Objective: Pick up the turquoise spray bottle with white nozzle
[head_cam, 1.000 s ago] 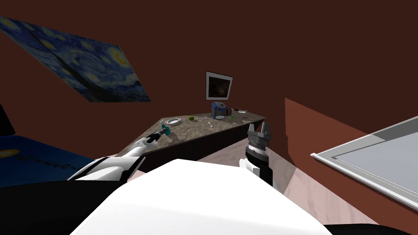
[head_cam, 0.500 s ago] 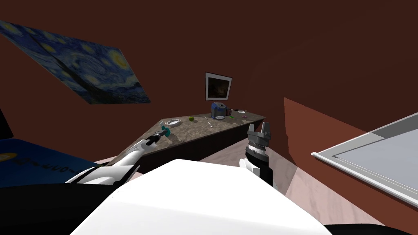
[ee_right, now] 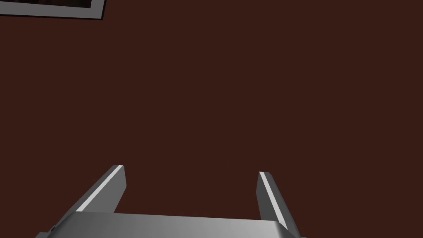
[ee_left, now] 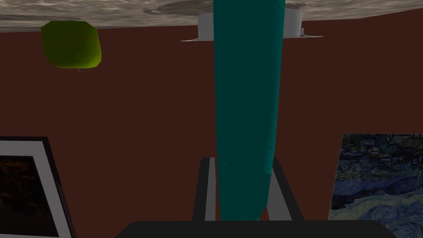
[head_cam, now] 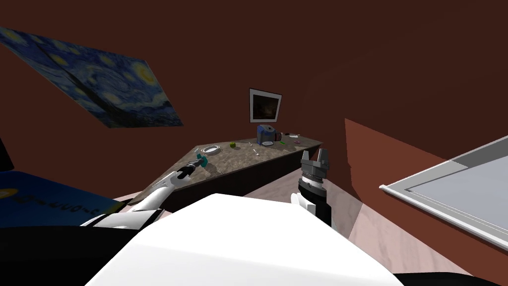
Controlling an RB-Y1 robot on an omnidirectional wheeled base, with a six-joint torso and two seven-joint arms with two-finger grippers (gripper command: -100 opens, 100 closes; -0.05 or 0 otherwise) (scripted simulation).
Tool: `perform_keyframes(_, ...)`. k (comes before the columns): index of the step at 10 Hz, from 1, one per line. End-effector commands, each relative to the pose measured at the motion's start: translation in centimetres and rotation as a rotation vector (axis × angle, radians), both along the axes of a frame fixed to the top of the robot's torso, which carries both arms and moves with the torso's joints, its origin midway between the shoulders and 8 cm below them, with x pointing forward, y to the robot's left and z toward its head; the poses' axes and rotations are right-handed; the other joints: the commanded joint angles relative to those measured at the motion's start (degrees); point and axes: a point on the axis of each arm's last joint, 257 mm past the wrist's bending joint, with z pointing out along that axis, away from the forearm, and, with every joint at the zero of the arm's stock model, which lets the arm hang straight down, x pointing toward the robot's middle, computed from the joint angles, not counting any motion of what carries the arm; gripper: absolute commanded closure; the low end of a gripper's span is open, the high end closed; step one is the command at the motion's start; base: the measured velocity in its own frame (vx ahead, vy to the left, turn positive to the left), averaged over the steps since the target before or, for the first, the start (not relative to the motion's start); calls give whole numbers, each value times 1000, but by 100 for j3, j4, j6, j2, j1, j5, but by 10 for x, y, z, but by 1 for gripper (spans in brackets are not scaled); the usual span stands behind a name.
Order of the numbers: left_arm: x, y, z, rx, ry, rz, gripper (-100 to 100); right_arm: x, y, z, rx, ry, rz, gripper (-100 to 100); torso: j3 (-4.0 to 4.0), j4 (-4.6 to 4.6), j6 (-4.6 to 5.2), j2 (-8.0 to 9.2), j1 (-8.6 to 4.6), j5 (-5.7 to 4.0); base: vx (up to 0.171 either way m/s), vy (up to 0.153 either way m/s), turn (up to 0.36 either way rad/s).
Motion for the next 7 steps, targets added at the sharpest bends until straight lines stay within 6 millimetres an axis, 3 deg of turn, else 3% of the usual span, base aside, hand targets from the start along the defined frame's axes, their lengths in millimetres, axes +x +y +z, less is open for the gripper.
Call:
perform_keyframes(1,7,-8,10,6,-19,-17,100,0,0,0,0,0,0,0,0,0,0,0,0,0,1,1,14)
perform_keyframes(2,-14,-3,-12,-14,20,28,100,0,0,0,0,0,0,0,1,2,3,0,-7,-2,23,26,-42)
perform_keyframes(3,-17,-5,-11,-7,21,19,100,0,0,0,0,0,0,0,-3,-3,-3,-3,3,3,27,40,-35)
perform_keyframes(5,-4,-17,8,5,-18,-14,100,0,0,0,0,0,0,0,-7,-13,-17,-1,18,16,3,13,18)
perform_keyframes(6,-26,-12,-12,-11,21,32,100,0,0,0,0,0,0,0,-5,-11,-13,1,12,14,21,31,-39)
perform_keyframes(7,-23,-19,-3,-2,5,12,100,0,0,0,0,0,0,0,-7,-15,-21,0,22,19,18,35,-14)
